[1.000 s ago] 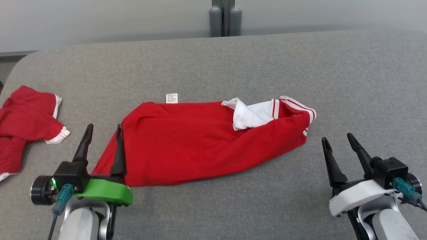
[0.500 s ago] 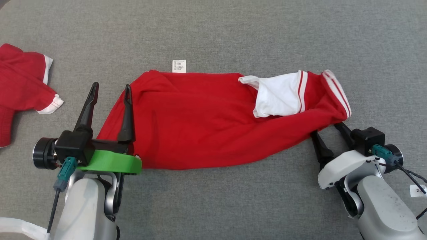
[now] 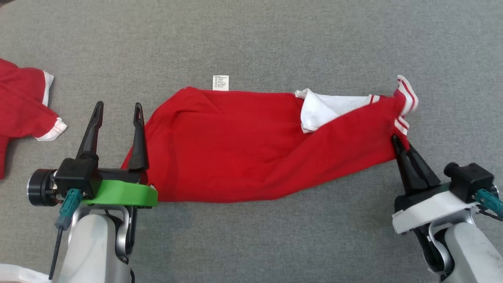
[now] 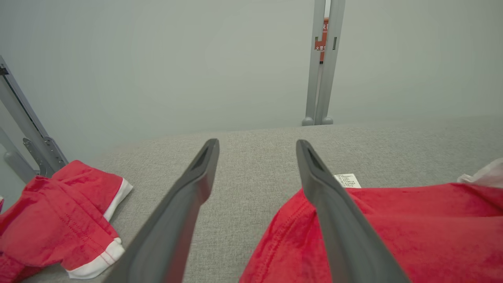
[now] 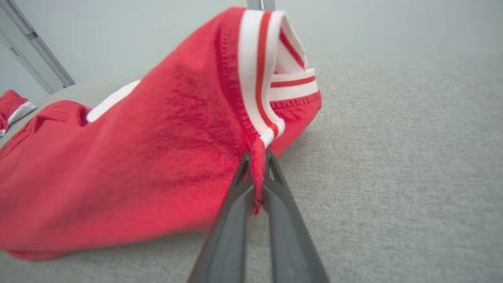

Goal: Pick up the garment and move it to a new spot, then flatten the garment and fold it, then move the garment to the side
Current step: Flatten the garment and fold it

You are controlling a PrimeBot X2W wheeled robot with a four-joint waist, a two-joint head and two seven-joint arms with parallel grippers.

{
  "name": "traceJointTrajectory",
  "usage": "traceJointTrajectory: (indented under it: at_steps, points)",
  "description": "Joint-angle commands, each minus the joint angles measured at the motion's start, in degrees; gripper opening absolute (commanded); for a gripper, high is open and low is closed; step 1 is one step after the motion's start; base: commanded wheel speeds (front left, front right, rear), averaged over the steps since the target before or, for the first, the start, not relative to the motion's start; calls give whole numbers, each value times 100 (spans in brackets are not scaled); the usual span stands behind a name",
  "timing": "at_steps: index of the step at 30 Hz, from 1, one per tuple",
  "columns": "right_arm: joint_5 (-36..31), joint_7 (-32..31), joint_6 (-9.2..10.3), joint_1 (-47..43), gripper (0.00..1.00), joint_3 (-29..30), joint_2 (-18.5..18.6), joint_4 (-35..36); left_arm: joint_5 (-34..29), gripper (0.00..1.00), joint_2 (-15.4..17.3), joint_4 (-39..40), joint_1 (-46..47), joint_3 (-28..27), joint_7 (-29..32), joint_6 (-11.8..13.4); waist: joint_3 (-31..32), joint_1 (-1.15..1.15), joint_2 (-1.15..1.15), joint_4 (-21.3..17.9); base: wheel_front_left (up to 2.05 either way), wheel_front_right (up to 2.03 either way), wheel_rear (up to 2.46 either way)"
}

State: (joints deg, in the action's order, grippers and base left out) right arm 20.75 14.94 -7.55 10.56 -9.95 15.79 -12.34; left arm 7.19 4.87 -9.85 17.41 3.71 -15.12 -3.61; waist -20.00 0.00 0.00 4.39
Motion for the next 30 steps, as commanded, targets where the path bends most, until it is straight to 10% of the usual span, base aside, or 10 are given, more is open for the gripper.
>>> traceJointTrajectory:
  at_steps: [1, 13, 30]
  points:
    - [-48, 19, 12, -208, 0, 141, 3, 316, -20, 100, 27, 5, -76, -48, -4, -25, 106, 0, 0, -123, 0, 0, 0]
    - [-361, -879, 11, -407, 0, 807, -180, 2386, -123, 100, -22, 66, 20, -90, -4, -42, 14, 0, 0, -148, 0, 0, 0]
    - [-77, -1084, 10, 1438, 0, -118, -125, 658, 0, 100, -178, 65, 597, 372, -4, -54, -662, 0, 0, 610, 0, 0, 0]
